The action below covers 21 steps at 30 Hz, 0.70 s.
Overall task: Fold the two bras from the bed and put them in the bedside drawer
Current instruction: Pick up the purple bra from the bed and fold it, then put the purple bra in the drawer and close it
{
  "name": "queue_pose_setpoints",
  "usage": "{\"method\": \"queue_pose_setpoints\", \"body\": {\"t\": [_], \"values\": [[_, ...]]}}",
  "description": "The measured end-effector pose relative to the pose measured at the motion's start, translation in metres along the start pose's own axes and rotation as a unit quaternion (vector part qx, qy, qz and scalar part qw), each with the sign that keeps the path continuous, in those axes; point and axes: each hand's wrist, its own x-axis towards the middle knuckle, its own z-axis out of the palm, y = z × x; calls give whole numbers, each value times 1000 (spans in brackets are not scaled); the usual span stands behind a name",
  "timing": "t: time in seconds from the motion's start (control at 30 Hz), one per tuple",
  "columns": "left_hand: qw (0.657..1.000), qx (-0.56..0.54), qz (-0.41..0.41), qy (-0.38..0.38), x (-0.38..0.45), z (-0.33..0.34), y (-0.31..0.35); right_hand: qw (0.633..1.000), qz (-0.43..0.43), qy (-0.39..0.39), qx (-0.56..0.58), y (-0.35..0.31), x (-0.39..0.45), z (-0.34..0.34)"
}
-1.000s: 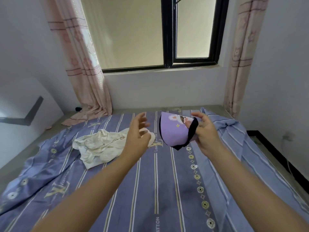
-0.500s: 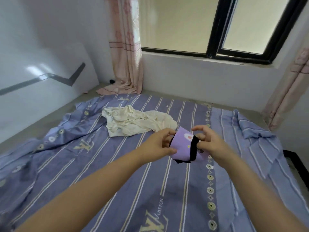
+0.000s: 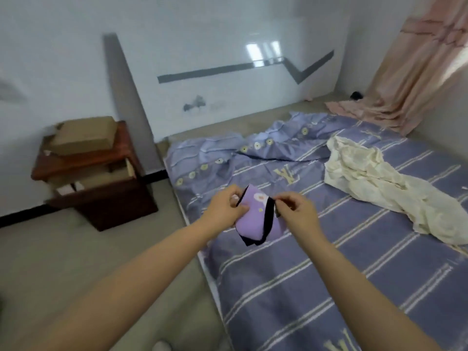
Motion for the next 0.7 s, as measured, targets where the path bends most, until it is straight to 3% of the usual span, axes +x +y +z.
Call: {"method": "queue_pose_setpoints", "body": {"t": [0.2, 0.37, 0.57, 0.7], "values": [[987, -50, -40, 149, 9, -192, -89, 990, 37, -124, 63, -31, 72, 205], [960, -103, -90, 243, 16, -324, -162, 964, 62, -257, 21, -55, 114, 363], [918, -138, -213, 304, 59, -418, -252, 953, 101, -282, -37, -46, 184, 507], [892, -50, -325, 310, 91, -480, -324, 939, 181, -291, -31, -13, 252, 605]]}}
